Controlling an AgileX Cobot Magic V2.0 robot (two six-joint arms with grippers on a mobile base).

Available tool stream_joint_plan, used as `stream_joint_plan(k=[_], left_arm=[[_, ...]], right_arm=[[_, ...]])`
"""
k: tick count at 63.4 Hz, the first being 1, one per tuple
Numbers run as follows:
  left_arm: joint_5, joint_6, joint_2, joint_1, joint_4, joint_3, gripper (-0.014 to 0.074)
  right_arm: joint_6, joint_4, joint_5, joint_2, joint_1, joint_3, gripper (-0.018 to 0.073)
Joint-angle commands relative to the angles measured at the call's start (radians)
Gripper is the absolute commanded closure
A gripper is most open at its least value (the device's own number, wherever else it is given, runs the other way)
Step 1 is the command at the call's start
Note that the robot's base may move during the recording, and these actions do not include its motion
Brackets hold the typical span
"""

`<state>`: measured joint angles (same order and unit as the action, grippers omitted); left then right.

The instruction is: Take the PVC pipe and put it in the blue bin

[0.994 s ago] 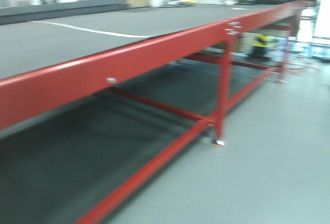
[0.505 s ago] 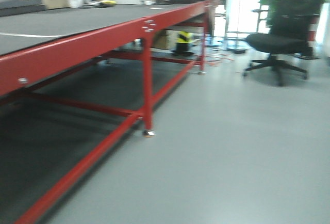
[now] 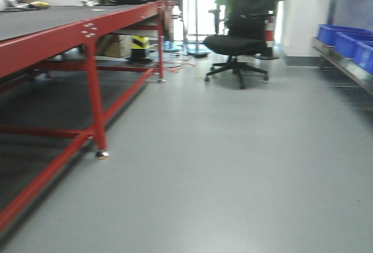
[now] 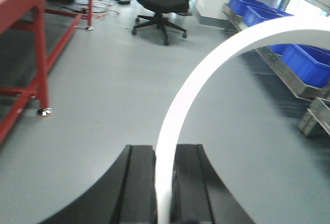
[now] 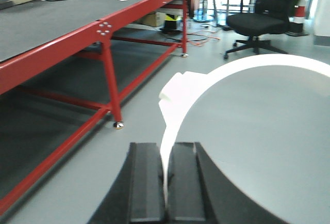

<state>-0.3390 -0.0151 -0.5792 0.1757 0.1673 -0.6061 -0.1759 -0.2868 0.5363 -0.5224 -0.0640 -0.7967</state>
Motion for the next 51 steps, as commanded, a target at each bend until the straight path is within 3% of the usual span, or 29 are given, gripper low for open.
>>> stream_joint_plan(k=[1,51], left_arm=[[0.024,0.008,0.006,-0.002,0.007,-0.003,0.0707],[0.024,0.008,0.006,-0.002,0.007,-0.003,0.0707]], right_arm=[[-0.009,0.003,-0.028,0.006,0.000,-0.002,0.0728],[-0.009,0.003,-0.028,0.006,0.000,-0.002,0.0728]])
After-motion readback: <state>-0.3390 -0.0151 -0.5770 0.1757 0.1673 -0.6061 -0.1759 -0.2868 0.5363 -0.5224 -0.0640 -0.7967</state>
